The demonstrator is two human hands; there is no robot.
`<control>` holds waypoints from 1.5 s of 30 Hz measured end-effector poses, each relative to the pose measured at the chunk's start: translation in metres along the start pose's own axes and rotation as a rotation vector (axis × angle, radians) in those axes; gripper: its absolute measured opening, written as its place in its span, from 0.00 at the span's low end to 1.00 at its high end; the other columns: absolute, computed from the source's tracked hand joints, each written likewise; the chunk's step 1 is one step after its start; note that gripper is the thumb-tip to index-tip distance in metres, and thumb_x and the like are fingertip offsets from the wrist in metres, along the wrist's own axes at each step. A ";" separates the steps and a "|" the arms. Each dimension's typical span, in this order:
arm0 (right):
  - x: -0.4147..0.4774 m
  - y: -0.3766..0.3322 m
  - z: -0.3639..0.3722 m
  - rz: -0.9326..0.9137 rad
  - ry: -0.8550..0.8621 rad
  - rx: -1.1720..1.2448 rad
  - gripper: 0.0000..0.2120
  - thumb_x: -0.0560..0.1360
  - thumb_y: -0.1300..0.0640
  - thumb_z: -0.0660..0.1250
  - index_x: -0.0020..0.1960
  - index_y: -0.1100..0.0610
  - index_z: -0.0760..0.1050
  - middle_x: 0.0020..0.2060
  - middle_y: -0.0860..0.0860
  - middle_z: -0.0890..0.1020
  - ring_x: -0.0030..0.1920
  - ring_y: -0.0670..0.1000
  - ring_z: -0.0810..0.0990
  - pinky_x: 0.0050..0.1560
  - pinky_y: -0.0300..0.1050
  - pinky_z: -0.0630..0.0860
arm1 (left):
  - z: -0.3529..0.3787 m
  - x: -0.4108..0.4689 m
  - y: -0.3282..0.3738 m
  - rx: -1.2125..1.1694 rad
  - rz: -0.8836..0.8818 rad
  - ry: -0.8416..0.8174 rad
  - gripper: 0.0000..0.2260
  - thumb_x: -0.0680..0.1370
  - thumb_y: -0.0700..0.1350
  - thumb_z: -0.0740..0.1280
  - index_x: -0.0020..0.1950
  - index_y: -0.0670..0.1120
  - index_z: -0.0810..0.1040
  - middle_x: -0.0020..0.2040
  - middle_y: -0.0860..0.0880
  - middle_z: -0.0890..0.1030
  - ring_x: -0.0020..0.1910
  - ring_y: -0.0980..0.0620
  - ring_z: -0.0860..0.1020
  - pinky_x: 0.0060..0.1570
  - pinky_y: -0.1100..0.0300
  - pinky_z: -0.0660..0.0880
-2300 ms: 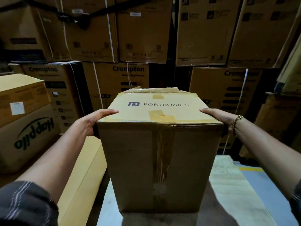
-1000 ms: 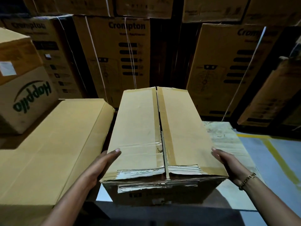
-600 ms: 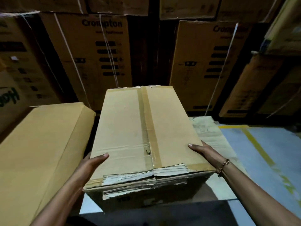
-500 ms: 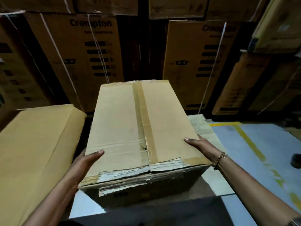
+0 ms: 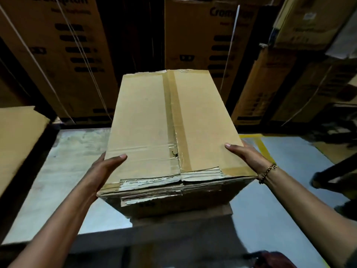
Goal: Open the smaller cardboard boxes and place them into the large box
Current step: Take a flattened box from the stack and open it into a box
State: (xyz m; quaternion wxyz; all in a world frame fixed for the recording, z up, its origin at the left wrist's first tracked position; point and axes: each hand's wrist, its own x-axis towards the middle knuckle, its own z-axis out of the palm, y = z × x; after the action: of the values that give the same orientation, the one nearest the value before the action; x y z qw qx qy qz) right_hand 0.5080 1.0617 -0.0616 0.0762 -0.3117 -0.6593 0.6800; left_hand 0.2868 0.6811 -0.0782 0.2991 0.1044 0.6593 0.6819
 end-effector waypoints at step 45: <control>-0.035 -0.146 -0.022 -0.355 0.063 -1.046 0.32 0.75 0.42 0.68 0.76 0.45 0.63 0.67 0.55 0.78 0.63 0.58 0.78 0.61 0.51 0.75 | 0.118 0.010 -0.032 1.422 0.213 0.270 0.35 0.79 0.71 0.42 0.83 0.55 0.51 0.84 0.48 0.48 0.82 0.45 0.44 0.75 0.33 0.45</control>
State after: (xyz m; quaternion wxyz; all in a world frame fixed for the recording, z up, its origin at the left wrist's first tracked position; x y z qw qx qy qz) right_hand 0.5025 1.0795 0.0889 0.0447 -0.2122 -0.9490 0.2289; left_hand 0.3511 0.7839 -0.0983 0.0072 0.2518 0.9601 0.1213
